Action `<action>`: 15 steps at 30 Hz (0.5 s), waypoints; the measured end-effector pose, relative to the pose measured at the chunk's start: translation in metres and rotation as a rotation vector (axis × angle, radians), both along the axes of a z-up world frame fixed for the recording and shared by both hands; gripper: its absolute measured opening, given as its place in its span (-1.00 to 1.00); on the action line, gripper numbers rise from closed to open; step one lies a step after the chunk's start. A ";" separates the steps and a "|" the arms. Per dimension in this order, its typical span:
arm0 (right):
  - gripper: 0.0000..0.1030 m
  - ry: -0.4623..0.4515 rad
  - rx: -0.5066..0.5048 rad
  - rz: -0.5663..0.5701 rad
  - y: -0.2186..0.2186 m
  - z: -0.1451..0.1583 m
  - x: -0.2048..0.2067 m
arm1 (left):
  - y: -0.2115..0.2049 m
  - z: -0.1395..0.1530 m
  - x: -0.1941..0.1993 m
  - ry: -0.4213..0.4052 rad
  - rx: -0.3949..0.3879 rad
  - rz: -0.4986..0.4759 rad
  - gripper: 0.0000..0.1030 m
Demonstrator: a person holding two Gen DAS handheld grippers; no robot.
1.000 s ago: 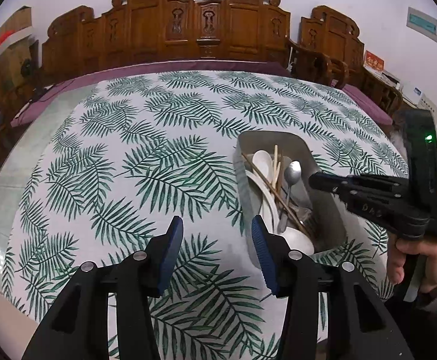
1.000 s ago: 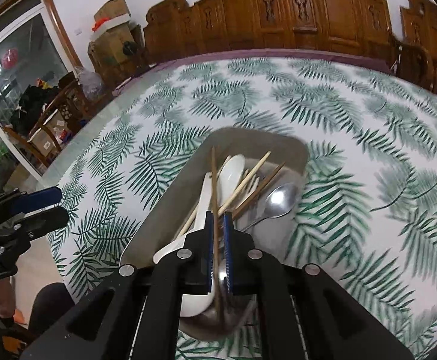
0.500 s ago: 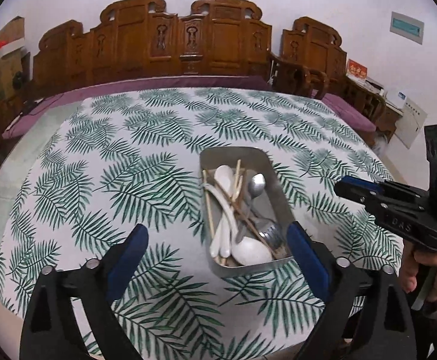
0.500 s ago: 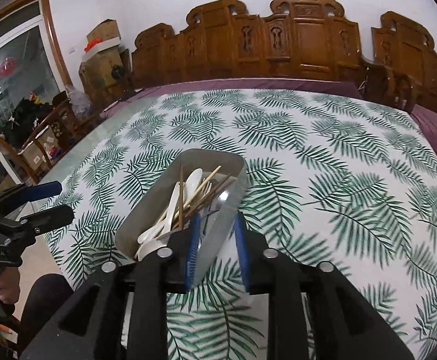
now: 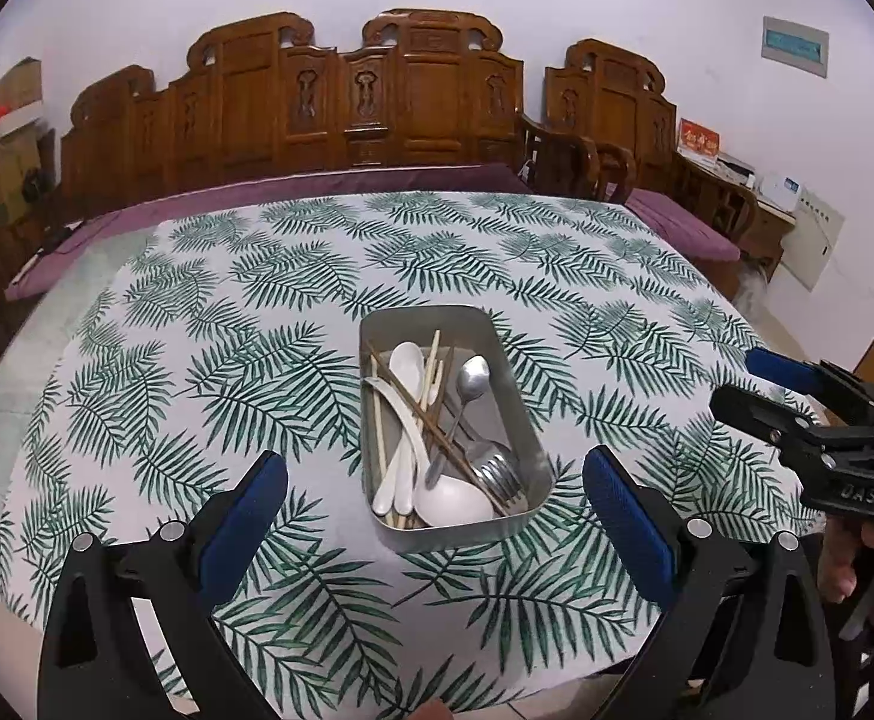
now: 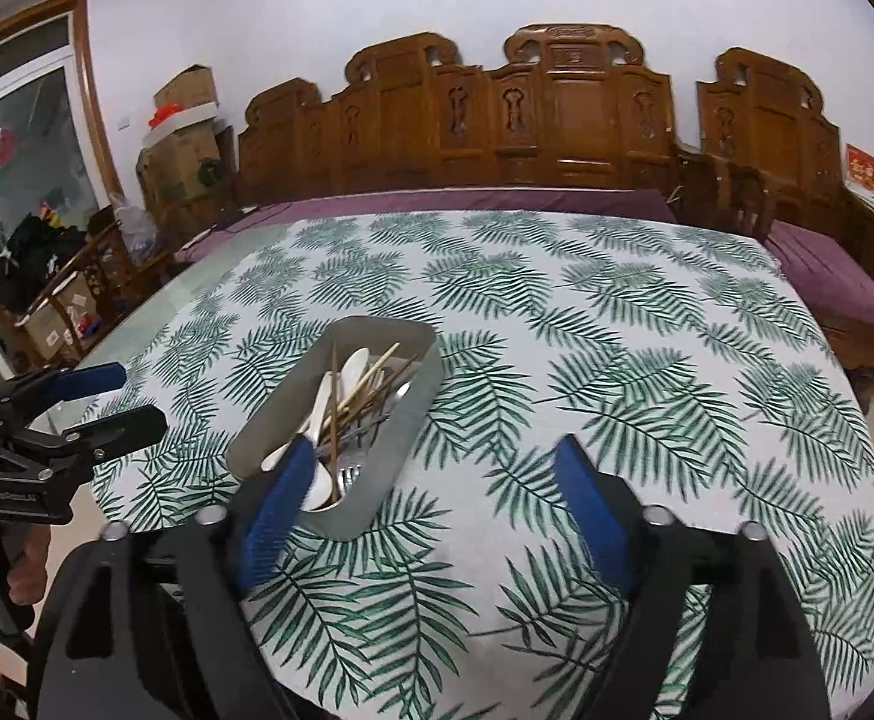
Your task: Organize utensils
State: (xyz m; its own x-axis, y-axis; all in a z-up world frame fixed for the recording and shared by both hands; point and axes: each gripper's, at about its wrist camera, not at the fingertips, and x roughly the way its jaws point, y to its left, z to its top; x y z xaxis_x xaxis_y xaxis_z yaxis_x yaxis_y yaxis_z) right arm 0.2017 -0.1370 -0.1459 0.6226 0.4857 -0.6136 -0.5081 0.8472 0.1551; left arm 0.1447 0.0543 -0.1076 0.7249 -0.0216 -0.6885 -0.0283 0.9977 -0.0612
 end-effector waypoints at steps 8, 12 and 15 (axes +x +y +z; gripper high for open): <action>0.95 -0.015 -0.007 -0.054 -0.021 0.006 -0.012 | -0.013 0.006 -0.010 -0.010 0.003 0.001 0.85; 0.95 -0.020 -0.018 -0.083 -0.027 0.008 -0.017 | -0.018 0.009 -0.016 -0.019 -0.007 -0.006 0.85; 0.95 -0.023 -0.017 -0.090 -0.033 0.007 -0.023 | -0.023 0.010 -0.020 -0.019 -0.003 -0.006 0.85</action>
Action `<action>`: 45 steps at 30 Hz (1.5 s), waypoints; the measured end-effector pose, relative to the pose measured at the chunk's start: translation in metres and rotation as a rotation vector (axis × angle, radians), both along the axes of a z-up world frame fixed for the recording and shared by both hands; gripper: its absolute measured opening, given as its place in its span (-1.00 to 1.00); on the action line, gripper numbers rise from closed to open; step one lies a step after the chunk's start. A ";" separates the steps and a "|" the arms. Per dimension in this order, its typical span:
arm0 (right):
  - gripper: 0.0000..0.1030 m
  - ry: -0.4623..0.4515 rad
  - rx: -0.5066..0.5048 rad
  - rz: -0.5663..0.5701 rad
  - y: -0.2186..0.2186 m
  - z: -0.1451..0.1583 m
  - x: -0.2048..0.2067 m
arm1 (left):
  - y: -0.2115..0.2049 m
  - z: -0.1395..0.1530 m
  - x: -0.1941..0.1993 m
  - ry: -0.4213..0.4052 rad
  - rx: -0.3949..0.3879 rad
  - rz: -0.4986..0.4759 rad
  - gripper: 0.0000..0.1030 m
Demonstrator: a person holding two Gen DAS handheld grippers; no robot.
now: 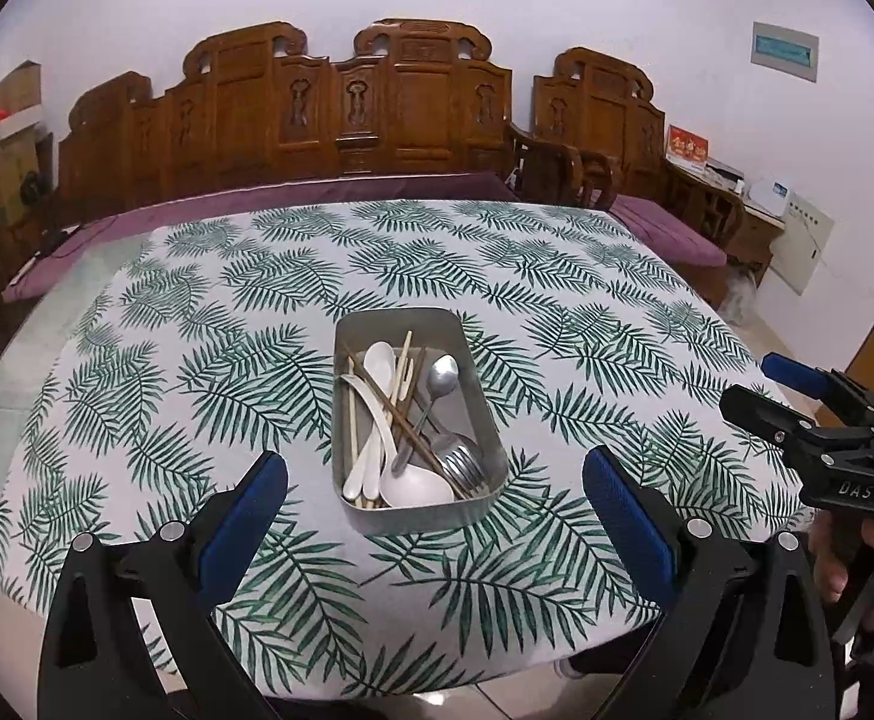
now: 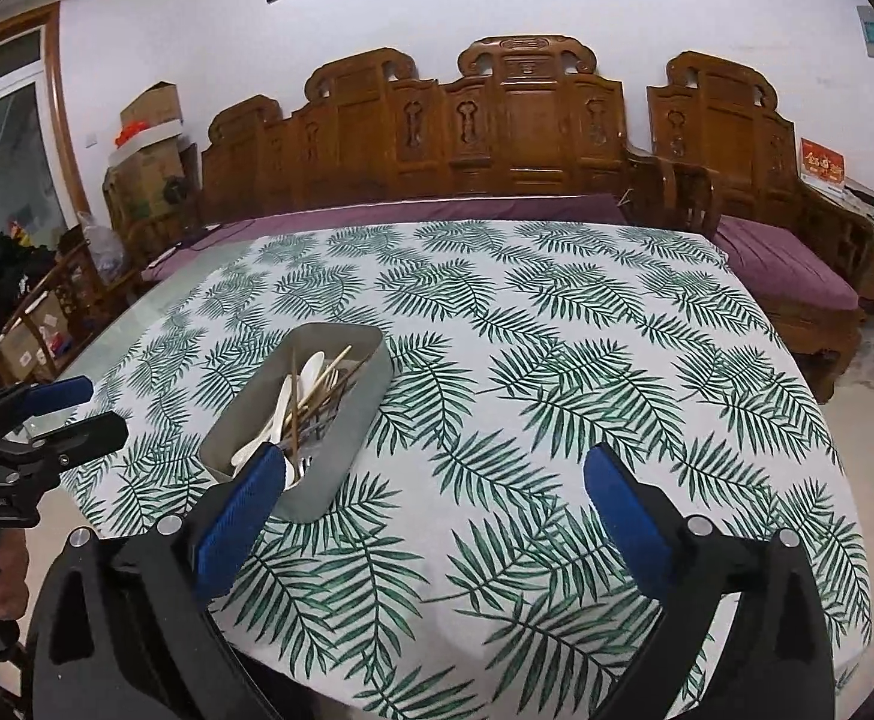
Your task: Organize utensils
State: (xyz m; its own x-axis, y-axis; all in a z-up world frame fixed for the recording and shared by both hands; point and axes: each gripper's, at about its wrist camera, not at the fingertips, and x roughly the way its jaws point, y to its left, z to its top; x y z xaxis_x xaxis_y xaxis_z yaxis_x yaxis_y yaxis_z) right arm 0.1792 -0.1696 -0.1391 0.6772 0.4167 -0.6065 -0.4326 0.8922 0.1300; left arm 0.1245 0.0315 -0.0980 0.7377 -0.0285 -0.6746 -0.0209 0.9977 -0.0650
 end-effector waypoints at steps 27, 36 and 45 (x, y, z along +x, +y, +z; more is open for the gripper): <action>0.95 -0.192 0.083 -0.068 -0.044 0.083 -0.059 | -0.028 0.077 -0.058 -0.171 0.042 0.001 0.85; 0.95 -0.299 0.102 -0.093 -0.058 0.129 -0.079 | -0.035 0.126 -0.075 -0.278 0.035 -0.006 0.85; 0.95 -0.352 0.114 -0.067 -0.056 0.153 -0.095 | -0.042 0.150 -0.088 -0.343 0.017 -0.022 0.85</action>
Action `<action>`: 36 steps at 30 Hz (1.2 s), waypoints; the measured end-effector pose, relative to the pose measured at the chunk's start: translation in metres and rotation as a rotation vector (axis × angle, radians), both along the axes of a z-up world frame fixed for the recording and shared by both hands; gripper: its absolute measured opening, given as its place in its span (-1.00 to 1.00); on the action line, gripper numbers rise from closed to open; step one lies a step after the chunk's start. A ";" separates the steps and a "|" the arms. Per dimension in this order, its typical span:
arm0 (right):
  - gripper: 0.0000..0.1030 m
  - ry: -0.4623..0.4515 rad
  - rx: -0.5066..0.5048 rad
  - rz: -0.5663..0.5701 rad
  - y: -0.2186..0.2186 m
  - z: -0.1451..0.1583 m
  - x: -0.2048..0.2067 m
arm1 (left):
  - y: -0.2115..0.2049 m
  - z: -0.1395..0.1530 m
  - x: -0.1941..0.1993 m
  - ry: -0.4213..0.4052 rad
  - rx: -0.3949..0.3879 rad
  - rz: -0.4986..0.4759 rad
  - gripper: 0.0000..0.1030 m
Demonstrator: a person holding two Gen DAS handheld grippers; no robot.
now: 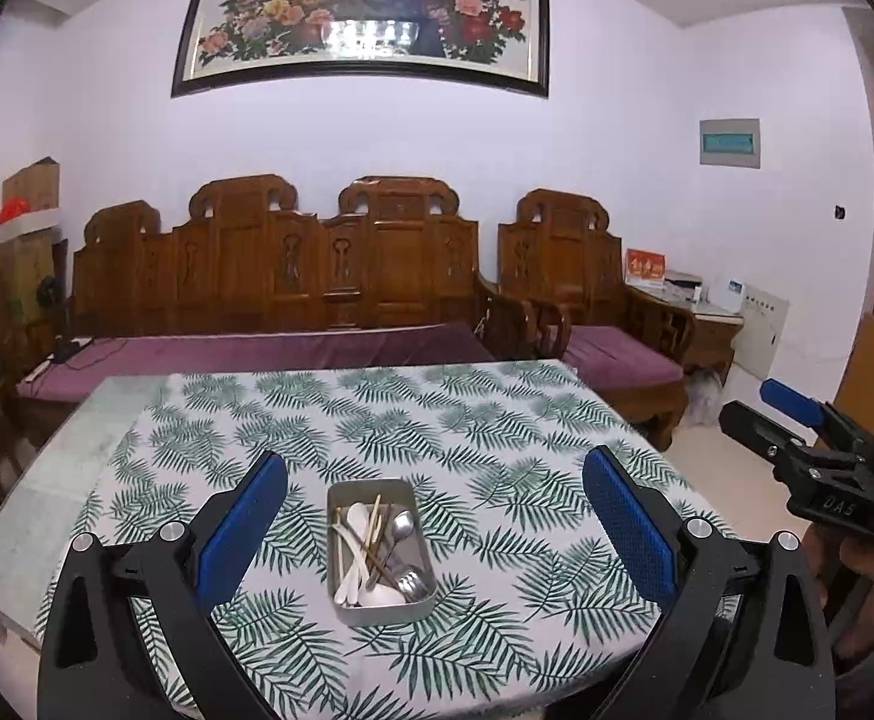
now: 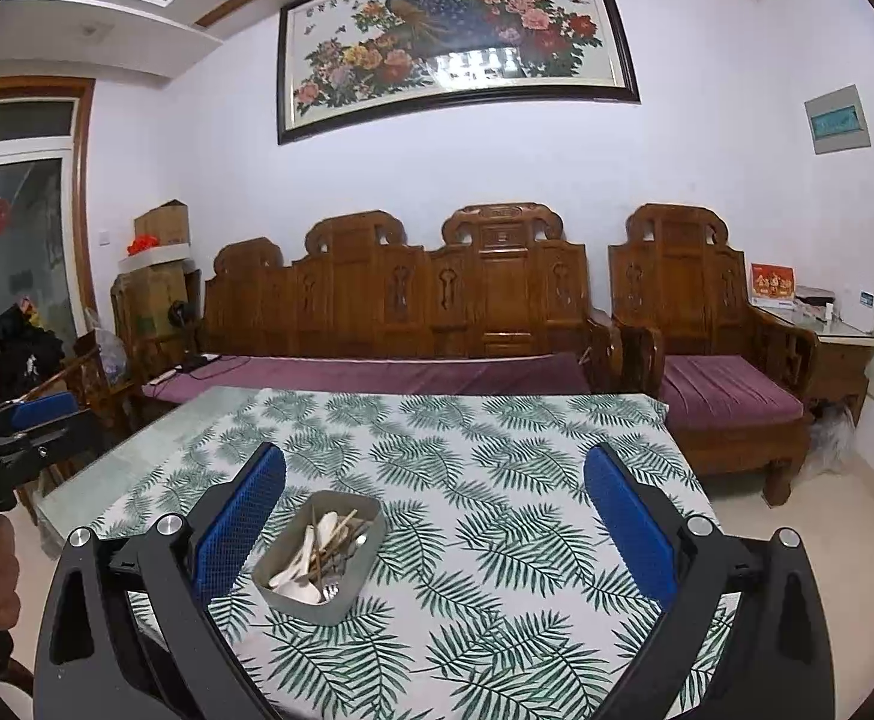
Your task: Organize utensils
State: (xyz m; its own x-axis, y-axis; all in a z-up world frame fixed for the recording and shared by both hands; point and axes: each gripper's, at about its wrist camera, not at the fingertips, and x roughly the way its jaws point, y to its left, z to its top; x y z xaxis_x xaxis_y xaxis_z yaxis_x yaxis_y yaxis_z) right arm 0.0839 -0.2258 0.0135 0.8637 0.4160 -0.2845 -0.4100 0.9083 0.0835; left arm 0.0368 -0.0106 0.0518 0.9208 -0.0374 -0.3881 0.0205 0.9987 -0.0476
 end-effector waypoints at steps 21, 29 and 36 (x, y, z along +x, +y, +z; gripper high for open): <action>0.95 0.010 -0.016 0.084 0.029 -0.001 -0.027 | -0.001 -0.009 -0.019 0.001 -0.018 -0.026 0.85; 0.95 0.016 -0.008 0.093 0.029 -0.004 -0.026 | 0.001 -0.010 -0.020 0.000 -0.022 -0.025 0.85; 0.95 0.018 -0.003 0.093 0.029 -0.004 -0.027 | -0.001 -0.013 -0.019 0.001 -0.016 -0.020 0.85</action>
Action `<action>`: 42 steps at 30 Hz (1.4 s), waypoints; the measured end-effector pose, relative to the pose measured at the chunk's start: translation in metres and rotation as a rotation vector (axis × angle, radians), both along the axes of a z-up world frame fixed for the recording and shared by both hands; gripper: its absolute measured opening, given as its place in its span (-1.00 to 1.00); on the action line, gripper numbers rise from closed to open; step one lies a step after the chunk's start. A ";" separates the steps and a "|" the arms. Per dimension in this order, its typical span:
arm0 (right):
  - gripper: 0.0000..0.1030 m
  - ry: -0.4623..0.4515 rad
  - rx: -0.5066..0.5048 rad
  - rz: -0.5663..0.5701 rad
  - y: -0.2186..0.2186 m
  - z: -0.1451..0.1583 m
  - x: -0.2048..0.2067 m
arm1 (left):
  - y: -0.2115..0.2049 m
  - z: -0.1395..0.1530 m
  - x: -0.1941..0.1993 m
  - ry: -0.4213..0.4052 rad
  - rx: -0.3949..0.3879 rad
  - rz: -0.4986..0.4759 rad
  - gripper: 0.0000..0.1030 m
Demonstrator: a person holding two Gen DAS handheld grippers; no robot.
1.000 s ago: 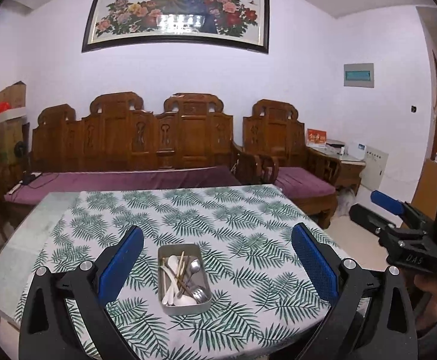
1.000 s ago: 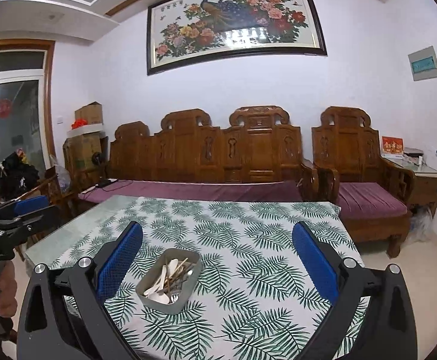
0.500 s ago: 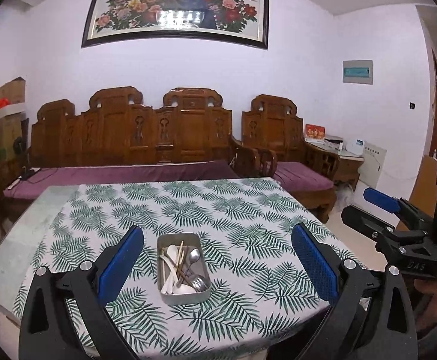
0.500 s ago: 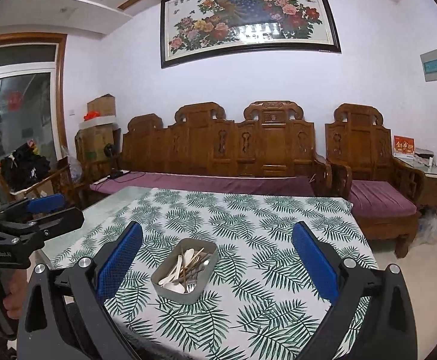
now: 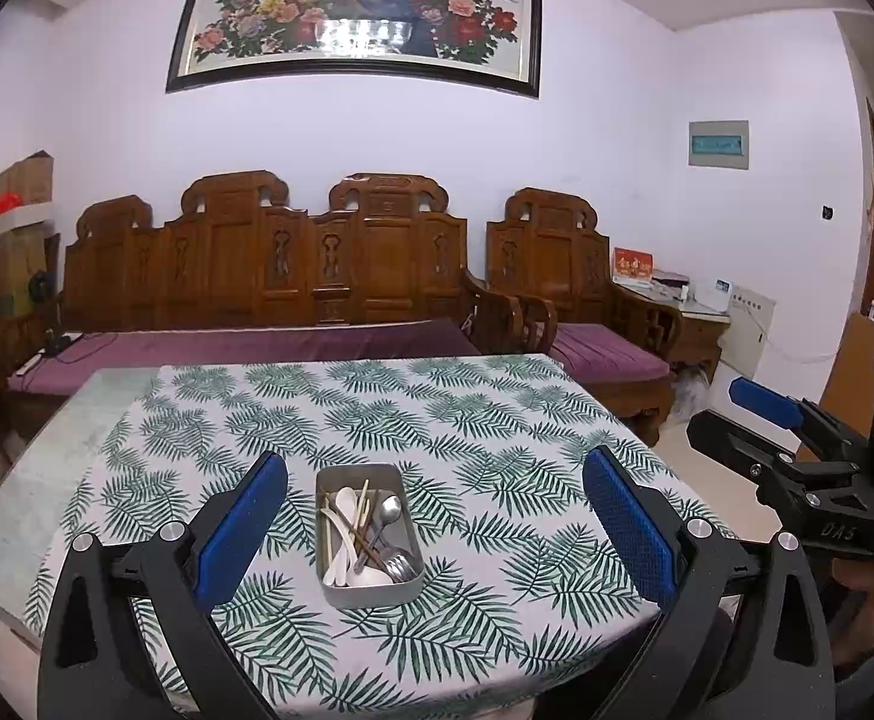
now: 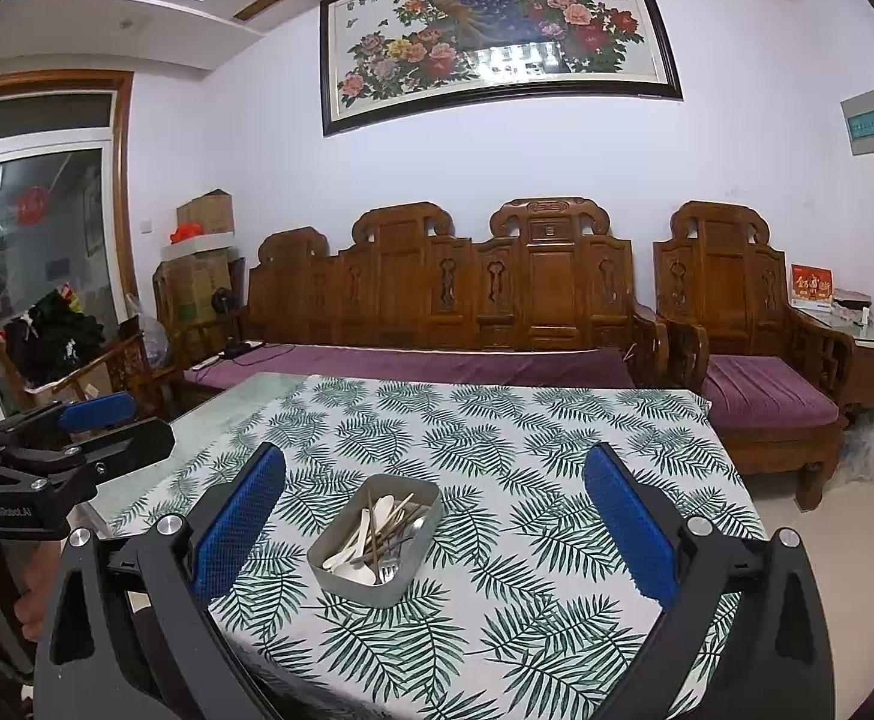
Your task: Organize utensils
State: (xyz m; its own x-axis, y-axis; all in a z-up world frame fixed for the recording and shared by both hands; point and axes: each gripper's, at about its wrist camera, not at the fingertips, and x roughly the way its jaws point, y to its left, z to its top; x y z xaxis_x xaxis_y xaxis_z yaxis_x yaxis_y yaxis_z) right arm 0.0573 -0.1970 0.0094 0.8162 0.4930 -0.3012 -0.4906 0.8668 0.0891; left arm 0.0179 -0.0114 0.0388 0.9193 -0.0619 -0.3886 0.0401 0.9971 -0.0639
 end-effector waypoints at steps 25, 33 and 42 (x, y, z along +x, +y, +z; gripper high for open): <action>0.95 0.003 0.006 0.005 0.000 0.000 0.002 | -0.001 0.000 0.001 -0.004 -0.001 0.012 0.85; 0.95 0.004 0.007 0.005 0.000 0.000 0.002 | -0.001 -0.001 0.001 -0.003 -0.002 0.017 0.85; 0.95 0.004 0.006 0.006 -0.001 0.001 0.002 | 0.001 -0.001 0.001 -0.004 0.002 0.025 0.85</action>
State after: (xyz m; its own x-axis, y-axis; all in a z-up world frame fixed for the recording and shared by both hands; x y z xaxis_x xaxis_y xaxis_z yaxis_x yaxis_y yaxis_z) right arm 0.0594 -0.1976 0.0100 0.8122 0.4995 -0.3015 -0.4950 0.8635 0.0968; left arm 0.0189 -0.0107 0.0375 0.9221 -0.0385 -0.3851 0.0158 0.9980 -0.0617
